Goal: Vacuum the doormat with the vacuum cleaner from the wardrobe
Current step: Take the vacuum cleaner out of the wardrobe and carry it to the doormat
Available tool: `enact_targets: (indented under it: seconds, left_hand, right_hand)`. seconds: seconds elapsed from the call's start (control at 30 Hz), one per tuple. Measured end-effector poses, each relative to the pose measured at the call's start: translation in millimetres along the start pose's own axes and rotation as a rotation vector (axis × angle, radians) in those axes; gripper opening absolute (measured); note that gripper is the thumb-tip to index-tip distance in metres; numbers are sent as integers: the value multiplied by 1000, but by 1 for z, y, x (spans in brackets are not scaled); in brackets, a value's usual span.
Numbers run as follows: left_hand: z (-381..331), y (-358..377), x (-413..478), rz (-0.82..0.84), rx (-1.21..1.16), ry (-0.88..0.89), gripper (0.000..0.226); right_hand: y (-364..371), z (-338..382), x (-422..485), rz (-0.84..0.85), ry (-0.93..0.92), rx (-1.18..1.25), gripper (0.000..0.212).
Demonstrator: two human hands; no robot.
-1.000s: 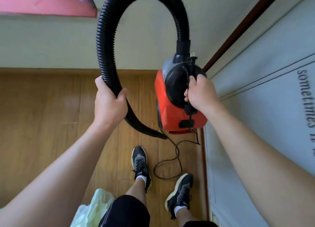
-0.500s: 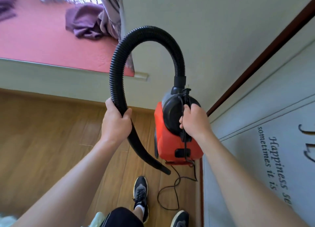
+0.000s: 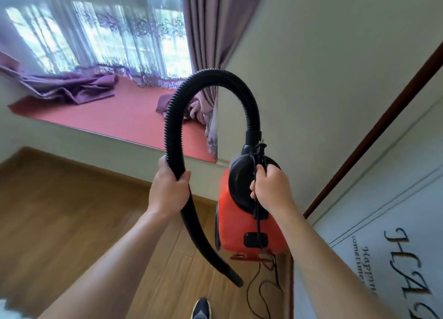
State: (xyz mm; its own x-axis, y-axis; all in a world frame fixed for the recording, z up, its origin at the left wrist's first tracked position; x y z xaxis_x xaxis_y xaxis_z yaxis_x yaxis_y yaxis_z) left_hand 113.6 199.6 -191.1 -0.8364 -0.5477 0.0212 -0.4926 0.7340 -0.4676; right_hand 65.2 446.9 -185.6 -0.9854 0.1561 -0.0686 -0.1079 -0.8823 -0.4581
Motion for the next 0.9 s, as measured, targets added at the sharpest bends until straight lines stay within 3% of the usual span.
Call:
enact_targets:
  seconds: [0.43, 0.9]
  left_hand:
    - [-64, -135, -41, -188, 15, 48, 32]
    - [-60, -301, -48, -308, -13, 181, 33]
  right_hand:
    - [-19, 131, -71, 32, -220, 61, 30]
    - [46, 244, -168, 76, -385, 126, 32]
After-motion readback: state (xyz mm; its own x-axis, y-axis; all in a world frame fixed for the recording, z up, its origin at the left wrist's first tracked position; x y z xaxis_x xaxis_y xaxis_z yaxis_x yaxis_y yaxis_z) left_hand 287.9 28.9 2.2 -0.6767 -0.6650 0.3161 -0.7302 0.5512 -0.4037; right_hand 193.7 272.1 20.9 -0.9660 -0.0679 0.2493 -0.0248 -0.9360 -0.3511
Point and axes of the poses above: each hand's wrist, its own x-axis towards the middle knuckle, its own y-axis out of the palm, z = x × y, the point moved 6 cm from there along x, towards the middle knuckle, and after that the axes turned 6 degrees about -z, right-handed, at the moved point
